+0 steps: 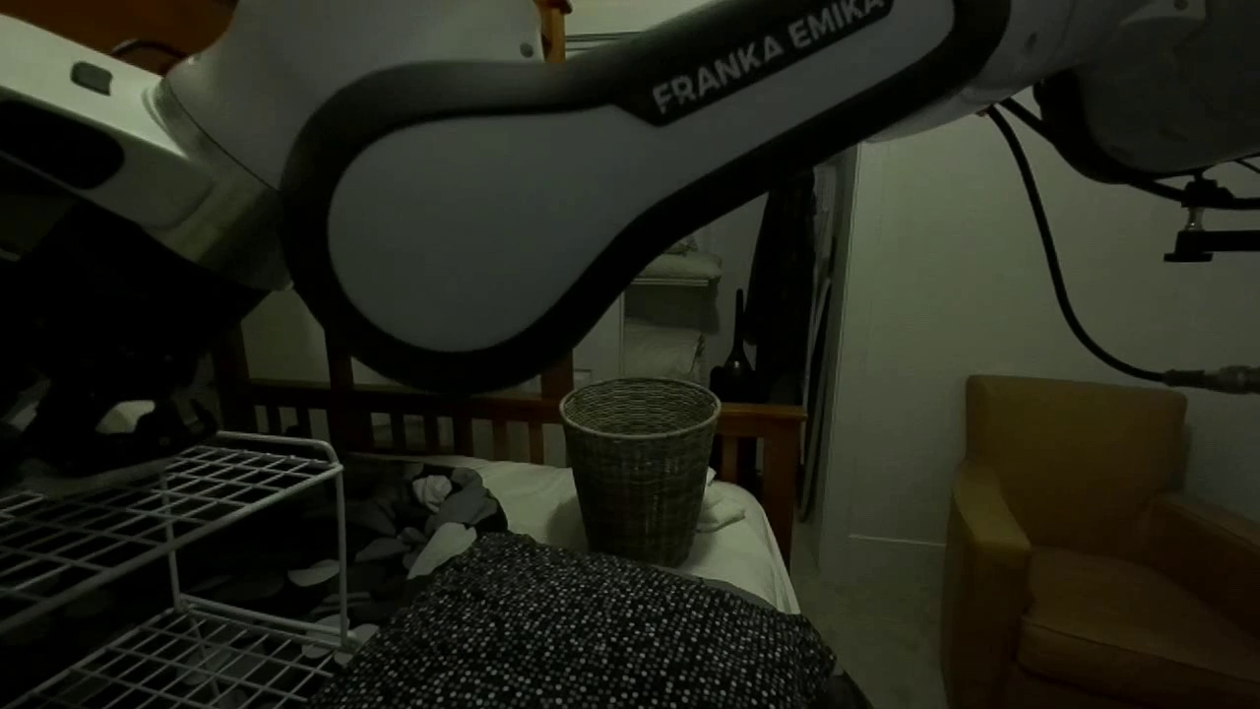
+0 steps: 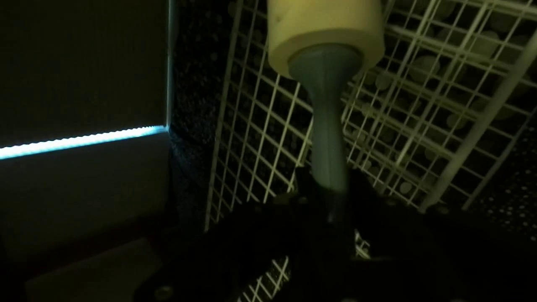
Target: Pick up the lint roller and put it on the top white rack
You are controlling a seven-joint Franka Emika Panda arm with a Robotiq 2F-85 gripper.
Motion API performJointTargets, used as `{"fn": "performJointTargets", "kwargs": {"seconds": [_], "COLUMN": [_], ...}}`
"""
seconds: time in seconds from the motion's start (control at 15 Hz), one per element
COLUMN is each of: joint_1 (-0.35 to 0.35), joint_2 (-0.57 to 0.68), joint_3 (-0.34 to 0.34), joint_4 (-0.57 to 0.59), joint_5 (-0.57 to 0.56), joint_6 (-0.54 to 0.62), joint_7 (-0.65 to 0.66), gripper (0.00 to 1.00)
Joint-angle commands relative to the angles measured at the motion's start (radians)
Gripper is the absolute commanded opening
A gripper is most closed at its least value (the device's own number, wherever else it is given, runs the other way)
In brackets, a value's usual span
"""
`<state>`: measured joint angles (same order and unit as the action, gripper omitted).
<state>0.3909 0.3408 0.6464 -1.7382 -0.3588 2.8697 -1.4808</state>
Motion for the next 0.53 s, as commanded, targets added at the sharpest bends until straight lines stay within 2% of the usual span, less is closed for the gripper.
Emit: {"fn": "performJointTargets", "kwargs": {"seconds": [0.0, 0.07, 0.33, 0.4, 0.47], "joint_1": [-0.161, -0.185, -0.187, -0.144, -0.165], "joint_2": [-0.088, -0.12, -0.243, -0.278, -0.178], "joint_3": [0.198, 0.218, 0.132, 0.056, 0.134], "joint_4": [-0.13, -0.151, -0.222, -0.244, -0.17], "joint_5": [0.143, 0.146, 0.033, 0.006, 0.048], "joint_6": [-0.02, -0.05, -0.069, -0.031, -0.05], "joint_7": [-0.239, -0.262, -0.212, -0.179, -0.218], "gripper": [0.06, 0.06, 0.06, 0.06, 0.26]}}
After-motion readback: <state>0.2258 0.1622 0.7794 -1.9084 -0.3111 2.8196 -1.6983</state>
